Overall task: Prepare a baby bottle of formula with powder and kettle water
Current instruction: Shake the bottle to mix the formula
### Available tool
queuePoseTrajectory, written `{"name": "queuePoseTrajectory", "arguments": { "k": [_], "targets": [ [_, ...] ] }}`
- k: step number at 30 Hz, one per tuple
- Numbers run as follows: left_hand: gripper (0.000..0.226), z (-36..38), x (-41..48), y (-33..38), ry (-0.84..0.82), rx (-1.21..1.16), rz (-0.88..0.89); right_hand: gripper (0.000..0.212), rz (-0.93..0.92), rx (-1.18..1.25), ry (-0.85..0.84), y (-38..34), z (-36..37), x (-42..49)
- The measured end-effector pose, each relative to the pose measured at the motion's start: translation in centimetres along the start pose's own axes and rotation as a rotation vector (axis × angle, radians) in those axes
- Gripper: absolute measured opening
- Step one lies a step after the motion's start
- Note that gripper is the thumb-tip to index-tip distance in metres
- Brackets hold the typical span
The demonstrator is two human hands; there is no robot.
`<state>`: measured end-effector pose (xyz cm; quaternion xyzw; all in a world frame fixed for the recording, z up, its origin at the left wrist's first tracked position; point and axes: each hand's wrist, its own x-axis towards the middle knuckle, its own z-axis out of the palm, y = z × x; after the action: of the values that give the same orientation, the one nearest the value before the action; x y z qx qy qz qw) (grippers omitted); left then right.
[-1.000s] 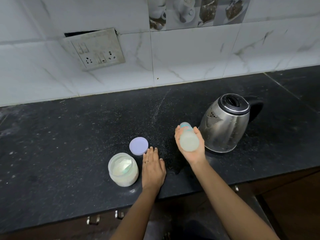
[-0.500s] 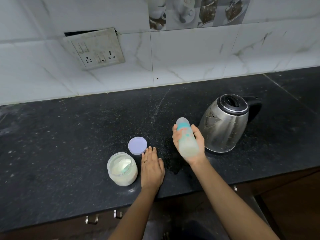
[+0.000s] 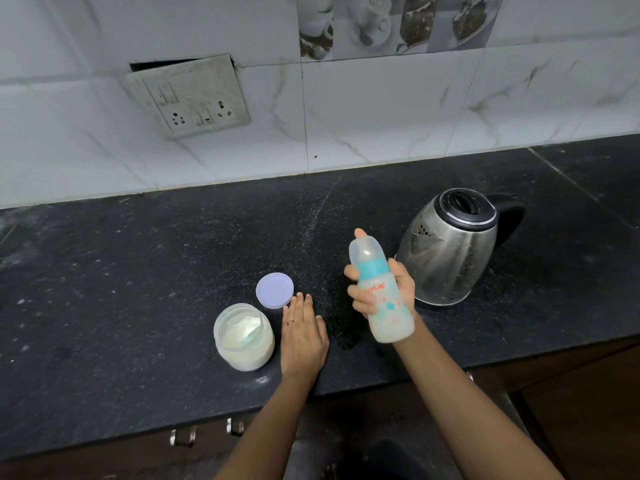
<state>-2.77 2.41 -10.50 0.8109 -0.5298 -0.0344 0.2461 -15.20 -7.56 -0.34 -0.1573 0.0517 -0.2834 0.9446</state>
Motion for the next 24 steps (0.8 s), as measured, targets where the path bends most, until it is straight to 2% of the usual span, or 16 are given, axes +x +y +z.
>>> {"name": "queuePoseTrajectory", "arguments": {
  "k": [1, 3, 4, 6, 9, 11, 13, 16, 18, 20, 21, 24],
  "targets": [
    [0.056, 0.0, 0.0, 0.0, -0.003, 0.000, -0.004, 0.056, 0.005, 0.008, 0.022, 0.0, 0.3, 0.2],
    [0.057, 0.0, 0.0, 0.0, -0.008, 0.003, -0.010, 0.064, -0.012, 0.173, 0.135, -0.2, 0.2, 0.4],
    [0.057, 0.0, 0.0, 0.0, -0.010, 0.005, -0.009, 0.064, 0.016, 0.248, 0.107, -0.3, -0.3, 0.5],
    [0.055, 0.0, -0.1, 0.0, -0.009, 0.007, 0.002, 0.059, 0.072, 0.126, 0.051, -0.2, -0.6, 0.4],
    [0.055, 0.0, 0.0, 0.0, -0.001, 0.005, -0.001, 0.065, 0.018, -0.070, 0.042, -0.5, 0.2, 0.2],
    [0.056, 0.0, 0.0, 0.0, 0.001, 0.004, -0.004, 0.069, 0.011, 0.078, 0.082, -0.9, 1.0, 0.6],
    [0.055, 0.0, 0.0, 0.0, -0.001, 0.010, 0.001, 0.064, -0.008, 0.170, 0.099, -1.3, 0.8, 1.1],
    [0.056, 0.1, 0.0, -0.1, -0.003, 0.002, 0.002, 0.052, -0.028, -0.024, 0.070, -0.9, 0.8, 1.0],
    [0.057, 0.2, 0.0, -0.1, -0.008, 0.000, -0.007, 0.055, -0.037, -0.008, 0.076, -0.8, 1.6, 1.0],
    [0.057, 0.3, 0.0, -0.1, -0.011, 0.000, -0.012, 0.062, -0.059, 0.149, 0.150, -1.0, 1.5, 1.0],
    [0.057, 0.2, 0.0, -0.1, -0.011, -0.002, -0.012, 0.061, -0.048, 0.201, 0.135, -1.2, 1.1, 1.1],
    [0.057, 0.2, 0.0, -0.1, -0.009, -0.010, -0.008, 0.051, -0.022, 0.057, 0.075, -0.9, 0.8, 0.7]
  ]
}}
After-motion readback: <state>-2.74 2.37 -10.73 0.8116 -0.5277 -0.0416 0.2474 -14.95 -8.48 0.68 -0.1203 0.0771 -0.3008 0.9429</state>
